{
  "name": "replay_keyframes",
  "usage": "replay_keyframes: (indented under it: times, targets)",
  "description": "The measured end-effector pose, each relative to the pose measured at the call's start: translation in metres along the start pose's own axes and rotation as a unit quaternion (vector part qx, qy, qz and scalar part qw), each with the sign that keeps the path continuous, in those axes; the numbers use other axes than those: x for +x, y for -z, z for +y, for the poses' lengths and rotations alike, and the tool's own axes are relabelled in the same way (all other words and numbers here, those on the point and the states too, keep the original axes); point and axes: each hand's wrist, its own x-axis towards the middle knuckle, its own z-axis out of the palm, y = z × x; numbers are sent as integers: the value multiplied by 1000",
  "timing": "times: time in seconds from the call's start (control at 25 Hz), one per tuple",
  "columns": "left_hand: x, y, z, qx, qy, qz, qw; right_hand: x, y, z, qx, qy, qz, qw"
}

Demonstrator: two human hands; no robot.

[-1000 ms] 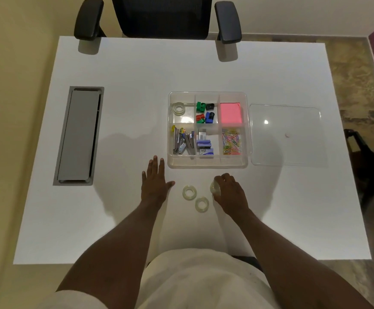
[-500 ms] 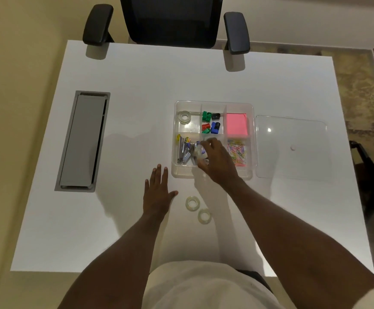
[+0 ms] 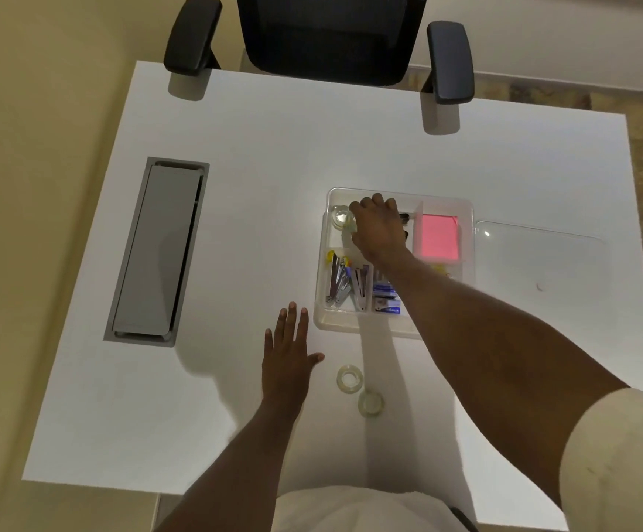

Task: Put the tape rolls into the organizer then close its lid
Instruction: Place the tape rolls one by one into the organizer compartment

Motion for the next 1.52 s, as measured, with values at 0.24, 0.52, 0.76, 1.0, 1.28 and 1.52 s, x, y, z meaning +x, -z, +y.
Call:
replay_keyframes:
  times: [0.24,0.52,0.76,1.0,1.28,1.52]
  targets:
    - [2,1,2,10,7,-14,1000,8,-10,-4,-40,3,8,999]
    - [0,5,4,13,4,-15,1000,-21,-1,-2,1,4,51,999]
    - [-3,14,10,28,9,-20,999,-91,-17,-7,42,53,124,990]
    - [-5,19,15,33,16,-30,999,-177,-48,-28,116,119,127,978]
    - [-5,18,18,35,24,-34,998,-243,-81,-37,169,82,-42,981]
    - [-6,19,17,37,19,-35,999,-255,-91,-41,153,81,-115,978]
